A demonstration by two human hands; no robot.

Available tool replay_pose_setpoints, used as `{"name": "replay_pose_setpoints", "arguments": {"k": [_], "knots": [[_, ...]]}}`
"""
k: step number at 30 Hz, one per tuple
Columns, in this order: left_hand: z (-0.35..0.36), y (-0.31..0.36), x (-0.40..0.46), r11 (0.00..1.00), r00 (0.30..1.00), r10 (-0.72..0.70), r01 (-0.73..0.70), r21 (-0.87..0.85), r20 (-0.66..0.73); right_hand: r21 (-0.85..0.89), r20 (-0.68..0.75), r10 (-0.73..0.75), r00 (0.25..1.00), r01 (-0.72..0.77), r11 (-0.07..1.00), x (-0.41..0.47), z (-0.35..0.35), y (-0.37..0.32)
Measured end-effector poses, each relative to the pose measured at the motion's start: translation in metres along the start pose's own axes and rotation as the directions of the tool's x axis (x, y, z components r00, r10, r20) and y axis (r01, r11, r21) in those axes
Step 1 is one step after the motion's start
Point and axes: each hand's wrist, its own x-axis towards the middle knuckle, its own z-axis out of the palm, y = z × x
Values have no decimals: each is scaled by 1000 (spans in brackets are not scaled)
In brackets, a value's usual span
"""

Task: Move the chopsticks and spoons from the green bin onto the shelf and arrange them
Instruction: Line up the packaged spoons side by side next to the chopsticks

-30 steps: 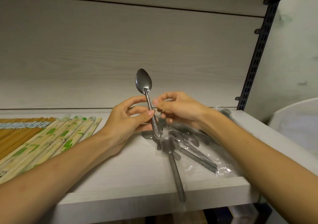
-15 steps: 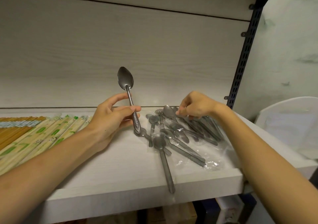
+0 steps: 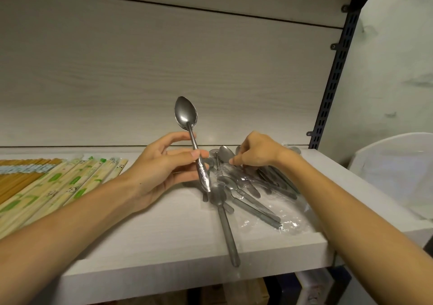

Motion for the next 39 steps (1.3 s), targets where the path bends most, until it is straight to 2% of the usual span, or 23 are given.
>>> {"name": "replay_pose_setpoints", "arguments": {"k": [4,7,15,18,20,23,25,27,31,33,34,36,39], "knots": [[5,-5,-2,997,993,-73,74,-11,96,-12,-2,-7,1000,7,1000,0,0,-1],[5,-9,-2,993,987,-106,100,61,117,-2,18,-11,1000,11,1000,-1,-1,-3],[3,-13,3,995,995,-44,35,98,93,-3,-23,-7,1000,7,1000,1,2,-3],[5,-17,7,995,998,-11,6,96,55,56,-90,21,996,-16,998,4,3,-3],[7,-18,10,994,999,24,-27,104,27,194,-173,42,984,-8,981,6,1,-4],[9,-15,17,989,996,81,-77,128,-28,449,-308,68,949,82,890,6,-3,-8],[9,-12,23,982,992,105,-93,163,-67,592,-360,73,930,166,789,3,-8,-12],[9,-11,26,980,988,116,-98,172,-99,724,-362,61,930,239,647,-2,-14,-16],[9,-6,26,983,983,140,-124,135,-116,862,-374,24,927,337,379,-11,-24,-22],[9,-1,25,983,982,153,-141,116,-108,926,-309,-47,950,311,215,-15,-28,-25],[9,1,25,983,982,156,-145,110,-102,946,-259,-97,961,273,174,-17,-28,-27],[9,5,23,986,987,142,-133,100,-81,959,-151,-211,966,195,207,-20,-23,-32],[11,6,19,995,997,74,-76,62,36,907,-57,-320,946,183,378,-21,-9,-38]]}}
